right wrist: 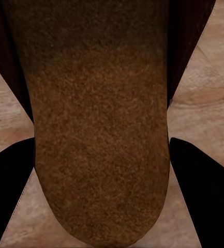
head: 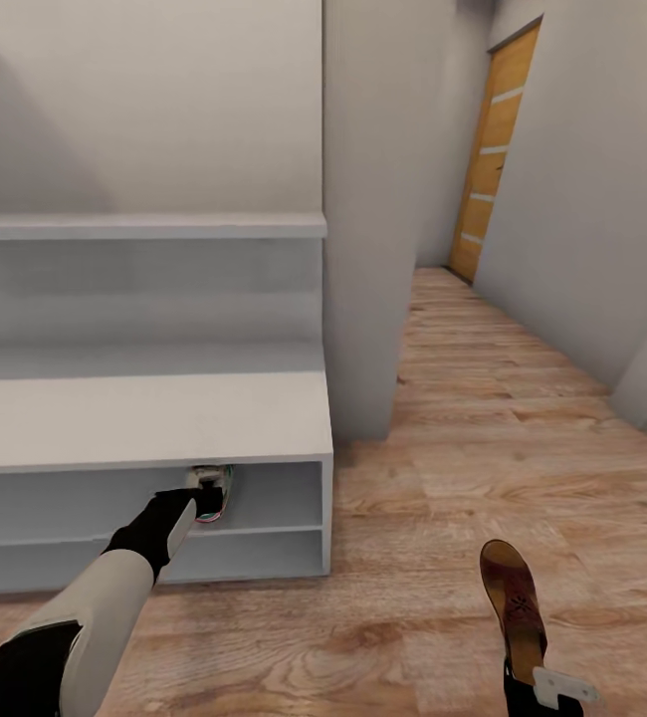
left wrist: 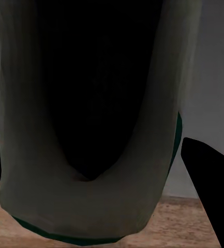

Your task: Pick up the two gym shoes and the two sandals from the corridor floor and place them onto the hallstand (shoe rack) in the corridor, making sure they are on the rack and not on the floor. Arrange them so the two gym shoes are next to each other and the two sandals are next to each other.

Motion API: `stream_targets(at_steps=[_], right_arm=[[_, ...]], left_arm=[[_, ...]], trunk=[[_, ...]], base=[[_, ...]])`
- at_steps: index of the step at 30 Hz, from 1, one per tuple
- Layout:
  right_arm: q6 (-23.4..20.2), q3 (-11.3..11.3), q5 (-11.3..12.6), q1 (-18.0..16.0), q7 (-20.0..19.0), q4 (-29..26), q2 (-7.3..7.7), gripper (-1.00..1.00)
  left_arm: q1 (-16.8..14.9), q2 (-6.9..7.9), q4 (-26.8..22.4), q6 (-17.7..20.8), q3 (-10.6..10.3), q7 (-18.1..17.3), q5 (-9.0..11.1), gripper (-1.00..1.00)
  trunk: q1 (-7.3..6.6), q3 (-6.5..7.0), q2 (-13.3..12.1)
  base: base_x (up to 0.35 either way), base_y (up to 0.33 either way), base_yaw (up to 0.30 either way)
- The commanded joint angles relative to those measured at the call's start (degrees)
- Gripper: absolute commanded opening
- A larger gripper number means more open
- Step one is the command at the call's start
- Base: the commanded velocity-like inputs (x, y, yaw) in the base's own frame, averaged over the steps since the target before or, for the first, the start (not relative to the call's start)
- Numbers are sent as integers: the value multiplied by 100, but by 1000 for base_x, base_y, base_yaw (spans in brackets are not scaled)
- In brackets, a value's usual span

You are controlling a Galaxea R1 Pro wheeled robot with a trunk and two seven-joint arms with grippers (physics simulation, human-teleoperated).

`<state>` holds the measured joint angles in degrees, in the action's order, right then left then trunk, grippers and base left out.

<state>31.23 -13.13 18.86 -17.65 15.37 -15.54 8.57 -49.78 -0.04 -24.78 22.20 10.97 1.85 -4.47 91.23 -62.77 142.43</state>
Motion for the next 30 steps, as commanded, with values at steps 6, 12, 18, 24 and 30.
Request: stream_targets(at_steps=[6, 12, 18, 24, 30], right_arm=[[9, -49, 30, -2, 36, -1, 4, -100], [9, -49, 30, -2, 36, 1, 4, -100], [11, -49, 30, -2, 36, 5, 4, -100], [10, -49, 30, -2, 36, 6, 4, -100], [13, -49, 30, -6, 36, 4, 4, -100]], left_arm=[[1, -5, -10, 30, 28, -10, -46, -100], [-1, -5, -10, 30, 28, -10, -46, -100], [-1, -5, -10, 30, 28, -40, -46, -100], [0, -17, -3, 30, 23, -52, -45, 100], [-4, -7, -9, 30, 26, -53, -46, 100]], trunk=[[1, -5, 2], [1, -5, 2], [1, -5, 2], [1, -5, 2], [1, -5, 2]], base=[[167, 0, 0], [19, 0, 0], [2, 0, 0], [0, 0, 0], [-1, 0, 0]])
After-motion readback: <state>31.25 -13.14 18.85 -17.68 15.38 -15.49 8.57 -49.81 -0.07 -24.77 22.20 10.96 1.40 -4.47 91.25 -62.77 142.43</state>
